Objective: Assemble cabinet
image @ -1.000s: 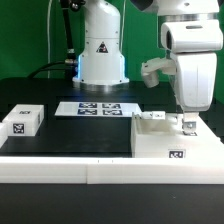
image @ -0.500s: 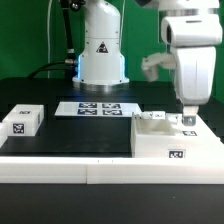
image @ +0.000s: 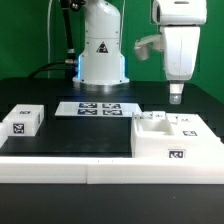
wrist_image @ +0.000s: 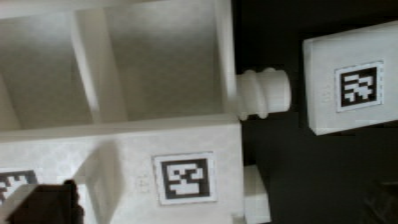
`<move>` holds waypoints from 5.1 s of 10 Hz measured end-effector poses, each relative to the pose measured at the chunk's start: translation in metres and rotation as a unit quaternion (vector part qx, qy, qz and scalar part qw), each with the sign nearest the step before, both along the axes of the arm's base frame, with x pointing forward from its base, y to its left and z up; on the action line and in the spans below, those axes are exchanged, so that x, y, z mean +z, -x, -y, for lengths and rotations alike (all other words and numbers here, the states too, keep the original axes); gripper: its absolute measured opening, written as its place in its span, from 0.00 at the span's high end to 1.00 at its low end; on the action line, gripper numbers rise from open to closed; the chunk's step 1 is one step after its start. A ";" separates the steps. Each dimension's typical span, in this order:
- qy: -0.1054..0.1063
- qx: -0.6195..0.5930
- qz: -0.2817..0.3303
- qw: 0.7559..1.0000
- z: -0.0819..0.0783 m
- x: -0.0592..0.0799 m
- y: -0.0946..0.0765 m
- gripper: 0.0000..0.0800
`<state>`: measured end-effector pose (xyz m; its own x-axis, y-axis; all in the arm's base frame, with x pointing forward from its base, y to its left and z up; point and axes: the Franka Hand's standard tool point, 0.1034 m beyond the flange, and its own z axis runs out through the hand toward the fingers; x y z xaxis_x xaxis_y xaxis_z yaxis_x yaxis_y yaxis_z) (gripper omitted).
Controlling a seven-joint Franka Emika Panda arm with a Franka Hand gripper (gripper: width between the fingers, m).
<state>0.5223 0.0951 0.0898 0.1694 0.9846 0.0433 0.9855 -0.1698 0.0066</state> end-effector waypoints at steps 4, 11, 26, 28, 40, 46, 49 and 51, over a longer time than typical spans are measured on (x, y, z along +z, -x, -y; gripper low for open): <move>0.000 0.008 0.005 1.000 -0.001 -0.002 0.015 0.00; 0.006 0.041 -0.014 0.999 0.001 -0.012 0.048 0.00; -0.025 0.029 0.002 0.999 -0.007 -0.060 0.104 0.00; -0.027 0.024 -0.006 0.999 -0.003 -0.067 0.108 0.00; -0.030 0.020 -0.018 0.999 -0.003 -0.077 0.114 0.91; -0.017 0.012 -0.021 1.000 0.002 -0.060 0.110 0.91; 0.001 0.014 -0.027 1.000 0.010 -0.037 0.105 0.91; 0.005 0.013 -0.029 0.999 0.018 -0.030 0.096 0.91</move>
Offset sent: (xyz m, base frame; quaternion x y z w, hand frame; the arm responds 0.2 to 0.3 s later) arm -0.0546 0.0080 0.0049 -0.0195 0.0261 -0.0353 0.9988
